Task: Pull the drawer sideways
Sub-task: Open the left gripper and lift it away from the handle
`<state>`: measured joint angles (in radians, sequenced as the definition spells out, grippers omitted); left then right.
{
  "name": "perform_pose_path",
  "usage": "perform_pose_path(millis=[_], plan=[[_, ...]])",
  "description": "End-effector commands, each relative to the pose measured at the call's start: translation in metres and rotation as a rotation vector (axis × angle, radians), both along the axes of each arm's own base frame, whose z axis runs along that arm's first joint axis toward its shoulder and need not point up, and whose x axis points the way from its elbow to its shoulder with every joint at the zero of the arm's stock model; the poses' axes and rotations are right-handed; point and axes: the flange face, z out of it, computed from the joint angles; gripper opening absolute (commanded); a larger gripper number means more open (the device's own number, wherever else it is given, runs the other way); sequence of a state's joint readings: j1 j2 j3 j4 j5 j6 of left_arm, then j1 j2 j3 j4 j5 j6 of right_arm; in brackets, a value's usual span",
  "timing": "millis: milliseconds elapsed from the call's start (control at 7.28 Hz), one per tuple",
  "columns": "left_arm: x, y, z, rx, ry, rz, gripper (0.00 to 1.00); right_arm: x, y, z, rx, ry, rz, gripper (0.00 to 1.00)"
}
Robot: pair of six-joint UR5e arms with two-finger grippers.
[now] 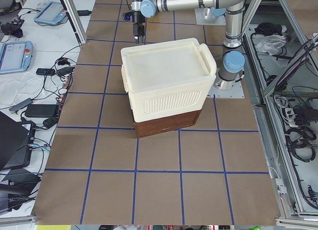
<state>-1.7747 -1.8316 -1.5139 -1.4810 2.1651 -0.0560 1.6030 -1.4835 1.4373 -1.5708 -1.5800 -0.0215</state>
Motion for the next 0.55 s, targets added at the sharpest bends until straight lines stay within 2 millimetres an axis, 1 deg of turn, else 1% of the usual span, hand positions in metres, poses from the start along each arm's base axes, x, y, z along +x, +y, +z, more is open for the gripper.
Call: perform_pose_path(millis=[0, 137, 275, 412], plan=[[0.029, 0.024, 0.081, -0.075, 0.278, -0.003, 1.0, 0.0, 0.0, 0.0, 0.0, 0.0, 0.0, 1.0], [0.04, 0.038, 0.104, -0.117, 0.369, 0.018, 1.0, 0.0, 0.0, 0.0, 0.0, 0.0, 0.0, 1.0], [0.044, 0.052, 0.12, -0.145, 0.402, 0.025, 1.0, 0.0, 0.0, 0.0, 0.0, 0.0, 0.0, 1.0], [0.048, 0.058, 0.128, -0.167, 0.451, 0.035, 1.0, 0.0, 0.0, 0.0, 0.0, 0.0, 0.0, 1.0]])
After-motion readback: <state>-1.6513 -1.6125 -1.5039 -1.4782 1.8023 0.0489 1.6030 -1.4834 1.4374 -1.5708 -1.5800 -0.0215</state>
